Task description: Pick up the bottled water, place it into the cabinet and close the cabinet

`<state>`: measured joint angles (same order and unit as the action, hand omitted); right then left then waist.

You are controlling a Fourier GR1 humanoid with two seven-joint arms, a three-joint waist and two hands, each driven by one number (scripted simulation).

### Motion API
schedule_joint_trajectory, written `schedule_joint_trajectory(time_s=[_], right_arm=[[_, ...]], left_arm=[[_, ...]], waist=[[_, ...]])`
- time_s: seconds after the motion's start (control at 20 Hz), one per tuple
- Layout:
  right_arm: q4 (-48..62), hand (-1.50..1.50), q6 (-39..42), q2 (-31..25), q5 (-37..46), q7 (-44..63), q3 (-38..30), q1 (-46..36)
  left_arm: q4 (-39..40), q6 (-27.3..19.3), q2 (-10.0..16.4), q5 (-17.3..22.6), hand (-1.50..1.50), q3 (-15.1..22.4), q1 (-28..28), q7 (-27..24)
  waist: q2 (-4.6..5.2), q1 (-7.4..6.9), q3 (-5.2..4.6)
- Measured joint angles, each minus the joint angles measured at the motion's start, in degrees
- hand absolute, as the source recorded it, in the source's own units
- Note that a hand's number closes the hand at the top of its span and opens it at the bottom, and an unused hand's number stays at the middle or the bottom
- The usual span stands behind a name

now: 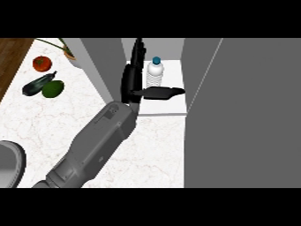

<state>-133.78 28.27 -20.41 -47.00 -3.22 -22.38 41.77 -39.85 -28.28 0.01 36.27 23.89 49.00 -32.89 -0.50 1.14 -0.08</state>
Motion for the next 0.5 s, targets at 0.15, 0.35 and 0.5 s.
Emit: schedule_joint_trajectory(time_s=[0.15, 0.35, 0.5], right_arm=[[-0.20, -1.50, -0.28, 0.37, -0.11, 0.03, -0.04, 0.30], [-0.09, -1.50, -0.25, 0.65, -0.17, 0.04, -0.40, 0.17], [-0.09, -1.50, -0.11, 0.16, -0.32, 0.26, -1.45, 0.11]], left_arm=[[-6.94, -1.36, -0.01, 0.18, -1.50, 3.94, -6.20, -0.57], [-17.60, -4.17, 0.00, 0.25, -1.50, 9.05, -15.24, -0.99], [-25.65, -5.78, 0.88, -0.95, -1.50, 12.41, -21.67, -0.11]], waist=[[-0.10, -0.57, -0.01], [-0.15, -1.19, 0.00], [-0.14, -1.50, 0.02]])
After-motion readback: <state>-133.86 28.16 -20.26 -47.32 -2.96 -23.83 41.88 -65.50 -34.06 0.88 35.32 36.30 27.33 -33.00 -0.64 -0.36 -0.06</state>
